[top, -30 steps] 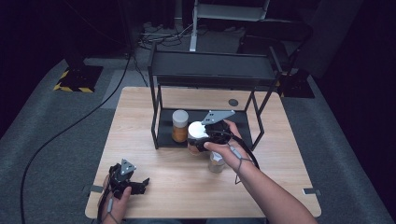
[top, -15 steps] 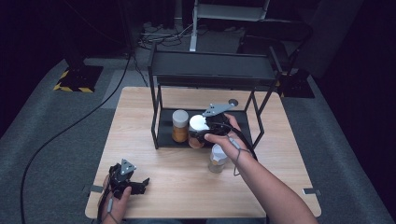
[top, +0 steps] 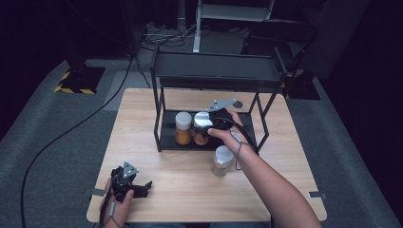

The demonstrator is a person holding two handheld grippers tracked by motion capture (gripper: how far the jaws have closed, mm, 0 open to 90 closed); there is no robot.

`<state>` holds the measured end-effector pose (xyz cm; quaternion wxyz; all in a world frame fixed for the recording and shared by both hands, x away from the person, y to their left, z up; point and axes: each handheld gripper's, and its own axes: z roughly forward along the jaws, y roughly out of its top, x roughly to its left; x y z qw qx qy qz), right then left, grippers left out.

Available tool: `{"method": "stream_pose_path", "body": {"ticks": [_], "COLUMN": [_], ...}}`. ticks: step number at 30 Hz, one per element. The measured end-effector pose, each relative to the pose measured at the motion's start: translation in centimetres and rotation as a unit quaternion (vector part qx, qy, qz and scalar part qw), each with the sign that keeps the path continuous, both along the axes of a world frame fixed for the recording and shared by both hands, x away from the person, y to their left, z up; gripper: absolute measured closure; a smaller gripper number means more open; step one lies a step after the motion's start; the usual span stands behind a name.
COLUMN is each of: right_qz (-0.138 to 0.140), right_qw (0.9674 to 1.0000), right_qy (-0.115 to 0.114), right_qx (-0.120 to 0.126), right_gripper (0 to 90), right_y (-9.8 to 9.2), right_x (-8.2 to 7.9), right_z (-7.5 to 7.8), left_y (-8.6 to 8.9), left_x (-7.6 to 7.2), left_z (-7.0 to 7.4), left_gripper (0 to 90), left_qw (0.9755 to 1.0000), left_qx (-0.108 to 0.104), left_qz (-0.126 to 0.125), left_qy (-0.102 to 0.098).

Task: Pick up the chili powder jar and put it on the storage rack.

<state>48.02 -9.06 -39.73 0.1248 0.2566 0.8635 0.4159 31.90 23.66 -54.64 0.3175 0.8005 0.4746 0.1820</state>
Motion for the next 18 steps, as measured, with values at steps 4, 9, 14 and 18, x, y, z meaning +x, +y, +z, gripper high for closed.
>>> {"method": "stream_pose_path", "body": {"ticks": [4,9,14,18], "right_qz": [0.001,0.001,-0.004,-0.006], "right_qw": [1.0,0.9999,0.9999,0.9998], "right_qy": [0.0,0.0,0.006,0.012], "right_qx": [-0.005,-0.01,-0.015,-0.017], "right_gripper": [30.9,30.9,30.9,30.9], "right_y": [-0.1,0.0,-0.2,-0.3], "right_x": [0.6,1.3,2.1,2.7], "right_z": [-0.6,-1.2,-2.1,-2.9], "left_y": [0.0,0.0,0.0,0.0], "left_x": [0.0,0.0,0.0,0.0], "left_z": [0.0,0.0,0.0,0.0], "left_gripper": [0.0,0.0,0.0,0.0], "left_qw": [1.0,1.0,1.0,1.0], "left_qx": [-0.001,0.0,0.0,0.0], "left_qz": [0.0,0.0,0.0,0.0], "left_qy": [0.0,0.0,0.0,0.0]}}
